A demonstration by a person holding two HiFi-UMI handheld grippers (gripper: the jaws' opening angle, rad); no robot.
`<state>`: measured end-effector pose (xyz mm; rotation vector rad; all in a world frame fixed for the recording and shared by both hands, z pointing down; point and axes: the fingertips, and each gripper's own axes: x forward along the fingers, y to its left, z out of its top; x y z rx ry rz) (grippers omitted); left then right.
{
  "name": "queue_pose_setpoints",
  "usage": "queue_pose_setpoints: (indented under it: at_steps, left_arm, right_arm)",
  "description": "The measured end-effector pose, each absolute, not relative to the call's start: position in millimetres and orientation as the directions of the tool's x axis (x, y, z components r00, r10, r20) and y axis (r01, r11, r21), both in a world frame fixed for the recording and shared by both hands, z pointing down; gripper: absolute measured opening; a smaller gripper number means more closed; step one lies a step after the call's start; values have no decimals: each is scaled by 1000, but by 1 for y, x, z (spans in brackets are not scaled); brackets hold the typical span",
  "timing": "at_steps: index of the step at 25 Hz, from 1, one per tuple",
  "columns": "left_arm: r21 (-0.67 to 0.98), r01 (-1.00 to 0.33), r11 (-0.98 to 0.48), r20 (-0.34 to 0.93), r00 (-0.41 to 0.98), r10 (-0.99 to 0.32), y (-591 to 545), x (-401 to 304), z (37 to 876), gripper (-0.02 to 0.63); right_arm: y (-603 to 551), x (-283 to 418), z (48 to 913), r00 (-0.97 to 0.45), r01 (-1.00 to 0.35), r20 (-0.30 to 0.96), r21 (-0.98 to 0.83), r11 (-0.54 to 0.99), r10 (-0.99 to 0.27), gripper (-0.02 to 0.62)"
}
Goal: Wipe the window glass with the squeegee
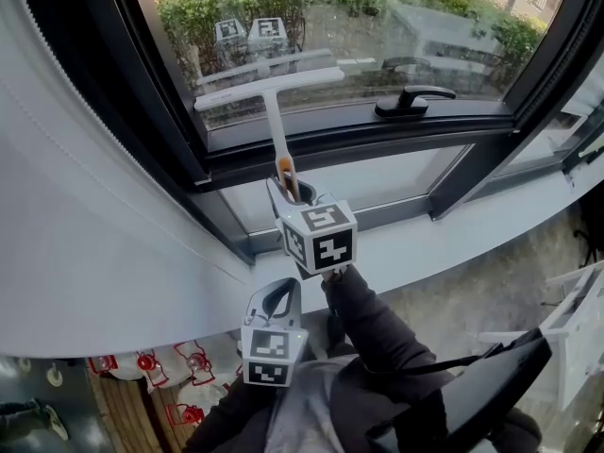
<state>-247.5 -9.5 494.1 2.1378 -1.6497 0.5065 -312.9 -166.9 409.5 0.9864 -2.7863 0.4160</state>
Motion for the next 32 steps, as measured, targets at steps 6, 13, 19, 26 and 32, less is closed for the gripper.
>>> queue_pose_setpoints:
  at_steps: [6, 13, 19, 26, 32]
  left_arm:
    - [89, -968, -235, 512, 247, -823, -7, -244, 496, 0]
    - [95, -967, -237, 515, 251, -820, -3, -242, 498, 0]
    - [97, -965, -244, 521, 258, -814, 1, -240, 501, 0]
    - [102, -964, -247, 526, 263, -809, 8, -239, 503, 0]
    - [101, -961, -258, 525, 272, -806, 16, -234, 504, 0]
  right_arm:
    - [-164, -310, 416, -769, -637, 251, -212, 741, -588, 63]
    - [-160, -308, 425, -765, -641, 266, -217, 736, -587, 61]
    - [-156, -306, 433, -760, -646, 280, -222, 730, -587, 61]
    - [-149, -302, 441, -755, -651, 294, -230, 723, -586, 60]
    - [-140, -297, 445, -752, -655, 297, -236, 717, -589, 60]
